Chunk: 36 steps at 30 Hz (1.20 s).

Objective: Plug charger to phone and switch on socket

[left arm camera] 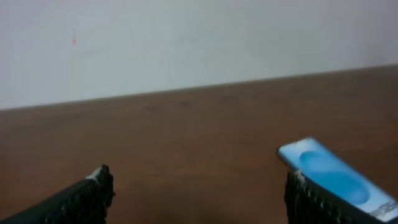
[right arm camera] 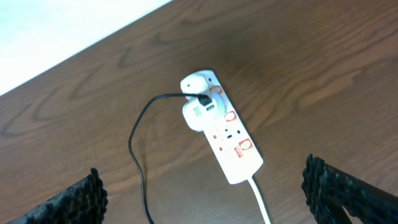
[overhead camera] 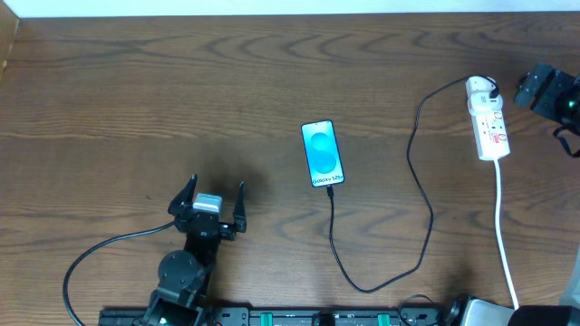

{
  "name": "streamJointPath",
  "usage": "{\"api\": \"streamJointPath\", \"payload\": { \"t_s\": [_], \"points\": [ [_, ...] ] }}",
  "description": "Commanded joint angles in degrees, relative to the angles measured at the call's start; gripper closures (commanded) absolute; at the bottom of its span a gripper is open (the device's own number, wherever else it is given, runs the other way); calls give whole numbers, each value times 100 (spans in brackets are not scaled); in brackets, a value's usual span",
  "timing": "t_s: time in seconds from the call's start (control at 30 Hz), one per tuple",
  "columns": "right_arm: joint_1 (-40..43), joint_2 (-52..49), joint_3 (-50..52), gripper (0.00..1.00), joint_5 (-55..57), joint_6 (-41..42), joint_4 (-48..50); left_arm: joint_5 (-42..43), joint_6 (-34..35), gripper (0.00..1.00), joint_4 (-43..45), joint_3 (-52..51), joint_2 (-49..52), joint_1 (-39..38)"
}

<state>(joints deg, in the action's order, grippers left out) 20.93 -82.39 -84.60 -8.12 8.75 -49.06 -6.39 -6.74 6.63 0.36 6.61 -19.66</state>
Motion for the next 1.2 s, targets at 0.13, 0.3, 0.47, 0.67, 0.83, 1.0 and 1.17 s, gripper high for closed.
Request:
{"api": "streamJointPath", "payload": {
  "t_s": [0.13,0.3,0.47,0.67,0.83,1.0,1.17],
  "points": [
    [2,13,-17,1,-15,63,-9,-28,-114,11,-1036,-13,-557,299],
    [4,13,-17,1,-15,63,-9,-28,-92,11,-1043,-13,-568,573],
    [4,13,-17,1,-15,63,-9,-31,457,11,-1049,-13,-566,1051],
    [4,13,-17,1,-15,63,-11,-31,793,11,-1058,-13,-461,1537],
    [4,13,-17,1,-15,63,-9,-20,789,11,-1058,-13,-424,1563],
    [4,13,-17,1,-15,63,-9,-7,789,11,-1051,-13,-431,1563],
    [4,13,-17,1,-15,63,-9,-11,710,11,-1036,-13,-656,1563]
  ]
}}
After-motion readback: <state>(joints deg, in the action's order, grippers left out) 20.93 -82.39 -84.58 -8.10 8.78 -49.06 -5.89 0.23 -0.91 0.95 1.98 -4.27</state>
